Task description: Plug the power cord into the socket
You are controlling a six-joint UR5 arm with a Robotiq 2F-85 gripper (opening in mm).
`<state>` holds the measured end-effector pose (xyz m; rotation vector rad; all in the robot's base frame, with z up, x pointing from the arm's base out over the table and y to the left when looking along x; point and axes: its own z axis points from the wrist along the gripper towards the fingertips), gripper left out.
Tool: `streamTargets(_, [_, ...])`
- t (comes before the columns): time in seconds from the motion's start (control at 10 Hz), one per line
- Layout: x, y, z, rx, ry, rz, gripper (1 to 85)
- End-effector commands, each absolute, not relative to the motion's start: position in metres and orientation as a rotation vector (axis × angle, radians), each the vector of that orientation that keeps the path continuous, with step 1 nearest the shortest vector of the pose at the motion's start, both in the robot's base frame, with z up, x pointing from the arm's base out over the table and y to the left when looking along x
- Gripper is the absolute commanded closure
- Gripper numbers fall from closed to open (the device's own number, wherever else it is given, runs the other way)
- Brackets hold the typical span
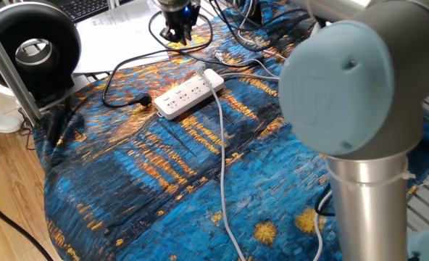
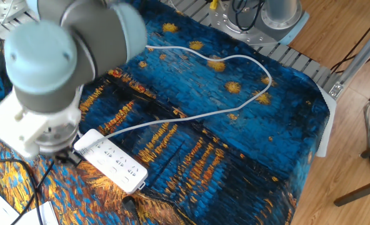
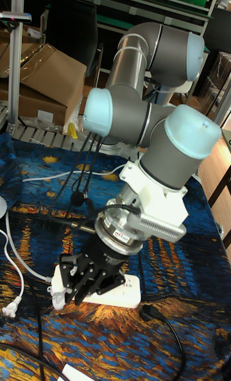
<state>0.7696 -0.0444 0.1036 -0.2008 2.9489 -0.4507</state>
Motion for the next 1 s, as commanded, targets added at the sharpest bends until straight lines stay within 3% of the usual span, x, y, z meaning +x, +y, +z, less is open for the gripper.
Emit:
streamTargets(0.0, [0.781, -0.065, 0.108, -0.313, 2.918, -0.595, 58.7])
streamTargets(0.1, [0.783, -0.090, 0.120, -0.405, 2.884, -0.765, 57.7])
streamTargets(0.5, [0.798, -0.093, 0.125, -0.424, 2.819, -0.784, 59.3])
streamTargets(0.7, [0.795, -0.078, 0.117, -0.422, 2.847, -0.693, 59.3])
streamTargets(0.9, [0.781, -0.047, 0.100, -0.375, 2.935, -0.481, 55.7])
